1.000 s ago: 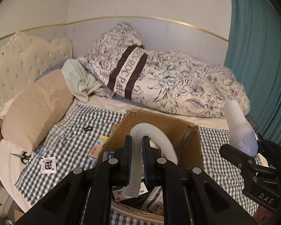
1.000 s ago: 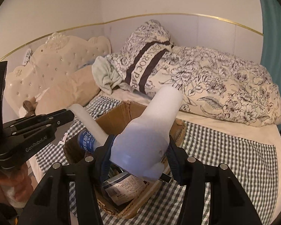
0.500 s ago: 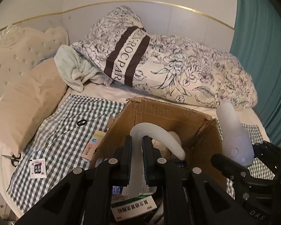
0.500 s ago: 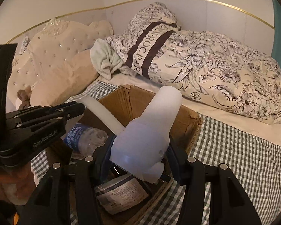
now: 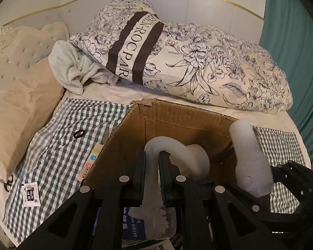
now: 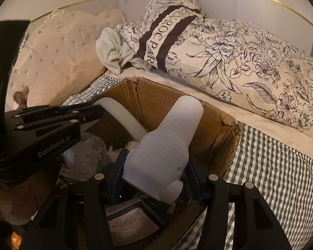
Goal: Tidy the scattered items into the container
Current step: 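Lower tube with left tool while right tool lowers bottle into box, then open left tool releasing tube while right tool releases bottle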
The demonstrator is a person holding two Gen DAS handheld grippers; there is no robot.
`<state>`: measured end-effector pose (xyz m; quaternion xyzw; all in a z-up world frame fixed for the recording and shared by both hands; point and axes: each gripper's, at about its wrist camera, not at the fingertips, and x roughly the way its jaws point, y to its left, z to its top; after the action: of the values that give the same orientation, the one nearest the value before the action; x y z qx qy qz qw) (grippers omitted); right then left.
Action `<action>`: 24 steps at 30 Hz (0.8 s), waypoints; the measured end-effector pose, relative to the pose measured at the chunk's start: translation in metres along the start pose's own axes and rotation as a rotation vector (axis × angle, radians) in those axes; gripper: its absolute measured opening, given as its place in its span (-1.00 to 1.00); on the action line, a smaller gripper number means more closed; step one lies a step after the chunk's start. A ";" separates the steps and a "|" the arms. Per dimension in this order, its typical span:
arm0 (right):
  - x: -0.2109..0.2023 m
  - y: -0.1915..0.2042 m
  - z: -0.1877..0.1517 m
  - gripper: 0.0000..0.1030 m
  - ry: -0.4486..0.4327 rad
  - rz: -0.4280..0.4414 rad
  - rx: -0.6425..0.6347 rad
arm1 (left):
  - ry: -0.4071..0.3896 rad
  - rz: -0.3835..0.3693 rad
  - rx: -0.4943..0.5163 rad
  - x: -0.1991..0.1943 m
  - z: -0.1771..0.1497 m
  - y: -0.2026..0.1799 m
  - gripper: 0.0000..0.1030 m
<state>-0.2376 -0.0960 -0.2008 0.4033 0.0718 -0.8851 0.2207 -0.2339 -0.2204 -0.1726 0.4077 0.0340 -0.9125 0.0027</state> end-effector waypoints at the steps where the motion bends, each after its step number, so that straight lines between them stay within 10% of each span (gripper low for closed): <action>1: 0.002 0.000 0.000 0.01 0.004 0.001 0.001 | 0.012 -0.002 -0.001 0.003 0.000 0.000 -0.75; 13: 0.001 0.008 -0.003 0.11 0.017 0.007 0.000 | 0.036 -0.020 -0.034 -0.001 0.001 0.005 -0.05; 24: -0.041 0.020 0.005 0.29 -0.046 -0.017 -0.008 | -0.038 -0.016 -0.049 -0.045 0.010 0.007 0.09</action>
<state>-0.2084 -0.1017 -0.1663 0.3814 0.0734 -0.8957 0.2165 -0.2110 -0.2289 -0.1329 0.3898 0.0596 -0.9189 0.0062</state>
